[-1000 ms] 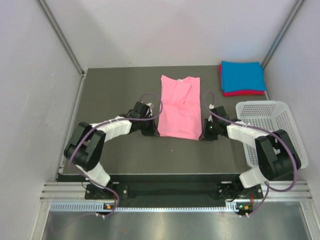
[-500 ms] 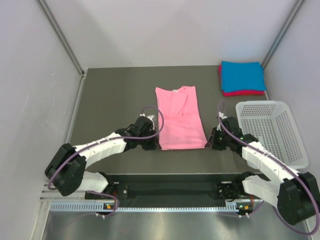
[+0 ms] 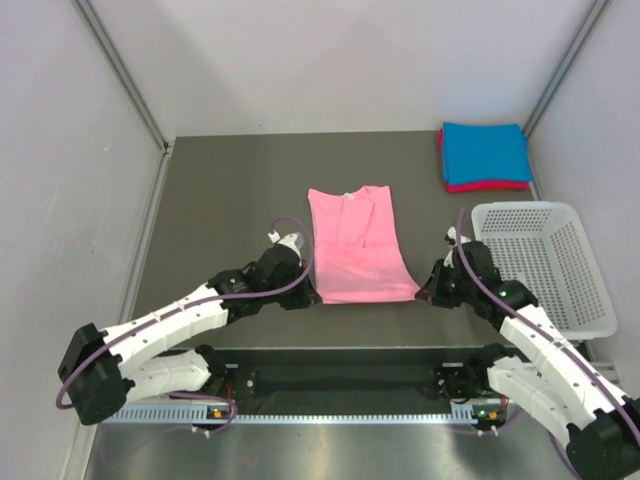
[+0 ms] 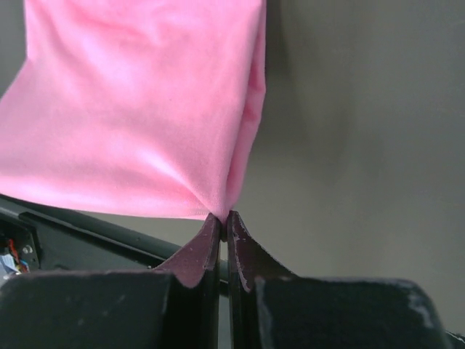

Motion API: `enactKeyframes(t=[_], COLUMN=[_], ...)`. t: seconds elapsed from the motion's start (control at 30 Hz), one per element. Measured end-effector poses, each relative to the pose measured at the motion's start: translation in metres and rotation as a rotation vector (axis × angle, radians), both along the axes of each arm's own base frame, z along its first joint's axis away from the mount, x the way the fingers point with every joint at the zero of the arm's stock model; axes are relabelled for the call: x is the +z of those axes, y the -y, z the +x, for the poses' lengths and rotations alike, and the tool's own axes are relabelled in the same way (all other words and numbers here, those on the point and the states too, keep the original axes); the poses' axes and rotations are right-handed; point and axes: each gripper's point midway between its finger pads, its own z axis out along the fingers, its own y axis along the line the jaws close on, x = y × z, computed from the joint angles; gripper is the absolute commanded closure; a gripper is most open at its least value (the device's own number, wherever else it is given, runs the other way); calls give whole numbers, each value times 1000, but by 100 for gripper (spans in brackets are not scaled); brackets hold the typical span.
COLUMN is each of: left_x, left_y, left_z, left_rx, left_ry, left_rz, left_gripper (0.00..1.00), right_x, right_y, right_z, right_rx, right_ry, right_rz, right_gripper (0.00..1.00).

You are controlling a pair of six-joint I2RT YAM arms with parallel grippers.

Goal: Fold and stack the t-shirts
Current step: Fold the tshirt

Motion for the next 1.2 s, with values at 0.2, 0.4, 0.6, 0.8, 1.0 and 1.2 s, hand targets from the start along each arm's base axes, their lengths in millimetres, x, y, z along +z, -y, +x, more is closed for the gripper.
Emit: enactKeyframes(t=[0.2, 0.4, 0.6, 0.8, 1.0, 1.2], left_x=[10, 29, 42, 41, 48, 51], left_y=[-3, -2, -12, -22, -12, -7], left_z=[8, 40, 99, 160, 216, 269], left_rx=[41, 105, 187, 220, 194, 206], left_ry=[25, 75, 94, 77, 128, 163], left_rz=[12, 51, 69, 66, 62, 52], left_gripper=[100, 100, 100, 100, 100, 100], right_x=[23, 51, 69, 77, 71, 61], right_y=[-4, -10, -21, -34, -40, -45], right_z=[11, 44, 86, 146, 205, 254], right_rx=[-2, 2, 23, 46, 50, 54], right_ry=[41, 83, 104, 119, 113, 107], right_rz=[11, -24, -66, -106, -114, -92], right_gripper=[100, 100, 100, 100, 100, 100])
